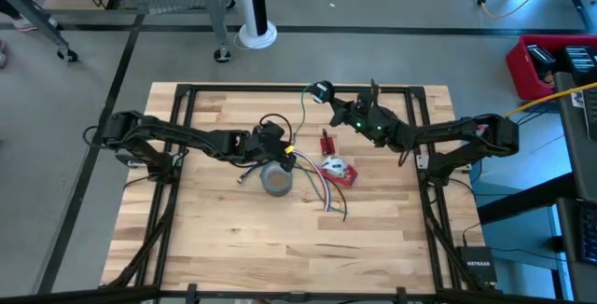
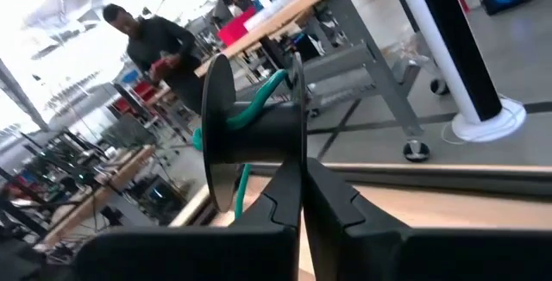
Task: Coil cords
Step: Coil the green wire onto the black spool
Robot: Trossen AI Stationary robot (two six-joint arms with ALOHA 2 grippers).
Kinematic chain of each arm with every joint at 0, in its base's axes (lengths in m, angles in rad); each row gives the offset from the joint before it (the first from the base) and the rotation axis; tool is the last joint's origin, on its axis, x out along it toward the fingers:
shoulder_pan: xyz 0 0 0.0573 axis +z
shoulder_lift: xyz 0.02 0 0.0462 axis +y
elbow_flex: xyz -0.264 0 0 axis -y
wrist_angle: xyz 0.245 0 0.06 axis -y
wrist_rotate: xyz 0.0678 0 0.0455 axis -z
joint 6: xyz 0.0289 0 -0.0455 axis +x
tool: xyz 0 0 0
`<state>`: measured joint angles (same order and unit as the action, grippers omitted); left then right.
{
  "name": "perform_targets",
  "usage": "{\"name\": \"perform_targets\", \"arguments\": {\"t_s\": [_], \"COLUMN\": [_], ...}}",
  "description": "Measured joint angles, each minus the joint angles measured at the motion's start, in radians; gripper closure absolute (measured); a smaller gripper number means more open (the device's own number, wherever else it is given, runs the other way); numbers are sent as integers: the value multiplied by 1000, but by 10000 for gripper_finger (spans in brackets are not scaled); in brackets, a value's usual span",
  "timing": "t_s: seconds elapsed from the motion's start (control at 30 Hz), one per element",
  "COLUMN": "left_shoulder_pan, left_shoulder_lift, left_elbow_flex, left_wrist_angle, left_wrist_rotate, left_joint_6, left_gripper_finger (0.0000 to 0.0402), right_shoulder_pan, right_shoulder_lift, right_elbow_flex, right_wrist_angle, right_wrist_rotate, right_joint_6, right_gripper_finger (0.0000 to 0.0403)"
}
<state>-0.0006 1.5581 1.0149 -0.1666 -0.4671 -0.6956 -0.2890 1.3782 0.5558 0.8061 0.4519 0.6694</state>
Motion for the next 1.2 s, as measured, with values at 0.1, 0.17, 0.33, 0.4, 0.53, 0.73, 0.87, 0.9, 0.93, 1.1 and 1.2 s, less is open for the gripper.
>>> {"name": "perform_targets", "arguments": {"t_s": [0.1, 0.17, 0.33, 0.4, 0.53, 0.73, 0.87, 0.9, 0.93, 1.1, 1.2], "left_shoulder_pan": [0, 0, 0, -1, -3, -4, -9, -11, -13, -13, -13], "left_shoulder_lift": [12, 19, 40, 47, 48, 56, 74, 79, 89, 111, 122], "left_elbow_flex": [0, 0, 0, 0, 0, 0, 0, 0, 7, 57, 104], "left_wrist_angle": [38, 69, 133, 144, 158, 261, 339, 350, 358, 356, 366], "left_wrist_rotate": [36, 56, 110, 127, 144, 203, 258, 270, 278, 325, 365], "left_joint_6": [15, 15, 17, 16, 15, -3, -6, -7, -7, 18, 54], "left_gripper_finger": [400, 400, 400, 400, 400, 400, 400, 400, 400, 400, 400], "right_shoulder_pan": [0, 0, -8, -8, -8, -8, -8, -8, -8, -6, -6], "right_shoulder_lift": [26, 41, 80, 84, 86, 86, 86, 86, 86, 86, 86], "right_elbow_flex": [8, 16, 31, 32, 33, 33, 33, 33, 33, 33, 33], "right_wrist_angle": [-1, -2, -3, -4, 4, 5, 4, 4, 4, 1, 0], "right_wrist_rotate": [1, 11, 10, 9, 9, 9, 9, 7, 0, -31, -62], "right_joint_6": [0, 0, 4, 4, 4, 6, 6, 6, 6, 7, 7], "right_gripper_finger": [395, 395, 395, 395, 395, 395, 395, 395, 395, 395, 395]}}
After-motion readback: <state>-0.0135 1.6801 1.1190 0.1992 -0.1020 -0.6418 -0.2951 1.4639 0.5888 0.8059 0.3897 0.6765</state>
